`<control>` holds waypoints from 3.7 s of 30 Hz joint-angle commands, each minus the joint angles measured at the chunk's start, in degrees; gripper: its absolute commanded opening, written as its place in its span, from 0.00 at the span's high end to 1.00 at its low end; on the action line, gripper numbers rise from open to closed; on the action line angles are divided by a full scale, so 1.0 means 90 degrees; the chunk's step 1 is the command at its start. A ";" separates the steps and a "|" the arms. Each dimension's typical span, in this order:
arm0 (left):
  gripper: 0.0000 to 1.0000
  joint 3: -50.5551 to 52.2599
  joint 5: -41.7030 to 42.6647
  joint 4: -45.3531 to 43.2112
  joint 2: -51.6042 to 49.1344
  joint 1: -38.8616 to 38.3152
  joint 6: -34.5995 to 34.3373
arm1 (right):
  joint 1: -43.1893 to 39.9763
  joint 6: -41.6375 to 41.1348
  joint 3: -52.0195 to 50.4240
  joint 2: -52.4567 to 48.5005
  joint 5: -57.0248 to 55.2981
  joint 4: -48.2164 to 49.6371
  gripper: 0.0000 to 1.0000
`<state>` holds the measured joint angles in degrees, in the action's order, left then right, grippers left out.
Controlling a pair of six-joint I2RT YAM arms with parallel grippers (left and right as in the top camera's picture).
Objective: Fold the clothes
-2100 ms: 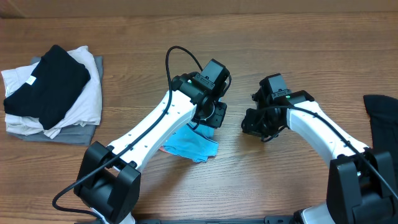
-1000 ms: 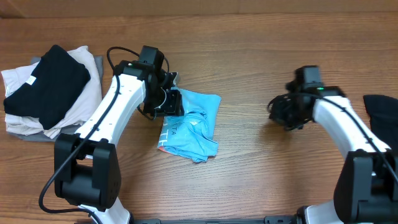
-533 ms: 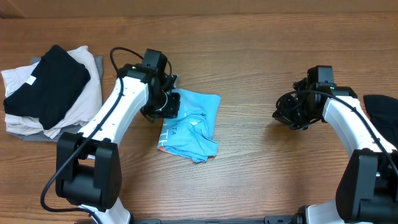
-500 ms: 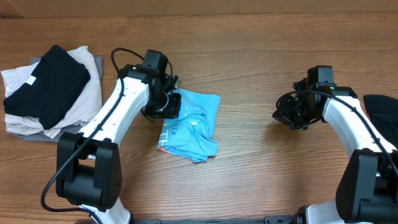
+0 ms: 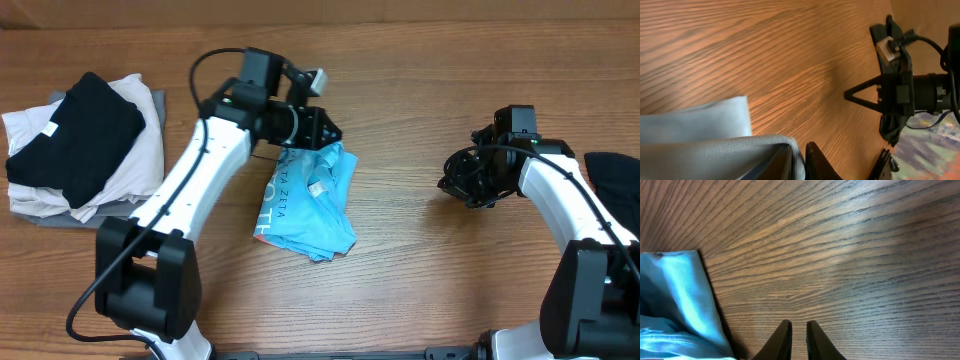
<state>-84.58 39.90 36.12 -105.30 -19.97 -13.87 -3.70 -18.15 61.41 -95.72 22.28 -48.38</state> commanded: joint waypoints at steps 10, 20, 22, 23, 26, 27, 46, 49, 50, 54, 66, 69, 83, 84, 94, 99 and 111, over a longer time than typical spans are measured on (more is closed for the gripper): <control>0.23 -0.0102 -0.0935 -0.0345 -0.0053 -0.0913 -0.0423 | -0.0002 0.0041 0.0143 0.0206 0.0063 0.0068 0.83; 0.17 -0.0104 -0.1100 0.1785 -0.0051 0.0085 0.0338 | 0.0714 0.1168 0.0143 0.0206 0.1209 0.0634 0.65; 0.18 -0.0102 -0.1413 0.2436 -0.0051 0.0284 0.0585 | 0.0971 0.1171 0.0143 0.0206 0.1185 0.0889 0.54; 0.18 -0.0100 -0.1559 0.2686 -0.0051 0.0352 0.0702 | 0.1078 0.1168 0.0141 0.0199 0.1149 0.1030 0.51; 0.18 -0.0029 -0.1664 0.3254 -0.0051 0.0440 0.1093 | 0.1350 0.1117 0.0136 0.0155 0.1103 0.1549 0.45; 0.19 0.0029 -0.1661 0.3373 -0.0051 0.0437 0.1209 | 0.1418 0.0935 0.0134 0.0121 0.0984 0.1693 0.44; 0.84 0.1914 -0.1814 0.2297 -0.0049 0.0546 0.1015 | 0.1970 -0.0182 0.0134 -0.0986 0.1105 0.3526 0.81; 0.93 0.1800 -0.1804 0.2482 -0.0049 0.0682 0.1018 | 0.1894 -0.0182 0.0141 -0.0984 0.1112 0.3507 0.96; 0.95 0.1744 -0.1800 0.2577 -0.0049 0.0750 0.1020 | 0.1851 -0.0182 0.0141 -0.0969 0.1112 0.3453 0.96; 0.96 0.1537 -0.1787 0.2997 0.0044 0.1095 0.1212 | 0.1608 -0.0160 0.0148 -0.0750 0.1112 0.3050 0.96; 0.62 0.1503 -0.1617 0.3075 0.0080 0.1404 0.1406 | 0.1440 0.0206 0.0148 -0.0287 0.1117 0.2140 0.62; 0.60 0.1503 -0.1620 0.3055 0.0080 0.1377 0.1411 | 0.1452 0.0206 0.0148 -0.0287 0.1341 0.2191 0.63; 0.62 0.1617 -0.2404 0.2305 0.0080 0.1345 0.1404 | 0.2788 -0.0321 0.0131 -0.0491 0.1071 0.2242 0.82; 0.63 0.1676 -0.2463 0.2198 0.0080 0.1345 0.1404 | 0.2892 -0.0520 0.0124 -0.0578 0.1086 0.2254 0.83; 0.73 0.1923 -0.2416 0.1790 0.0078 0.1348 0.1426 | 0.3242 -0.1151 -0.0012 -0.0986 0.0996 0.1739 0.96; 0.74 0.1923 -0.2482 0.1812 0.0078 0.1348 0.1428 | 0.3058 -0.1282 0.0024 -0.0947 0.0950 0.0967 0.96; 0.56 0.1923 -0.2382 0.1712 0.0078 0.1345 0.1430 | 0.3215 -0.0685 -0.0083 -0.0789 0.2023 0.1843 0.64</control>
<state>-67.55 18.20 52.16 -105.30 -7.51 -1.69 24.01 -23.59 61.43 -104.42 39.70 -32.29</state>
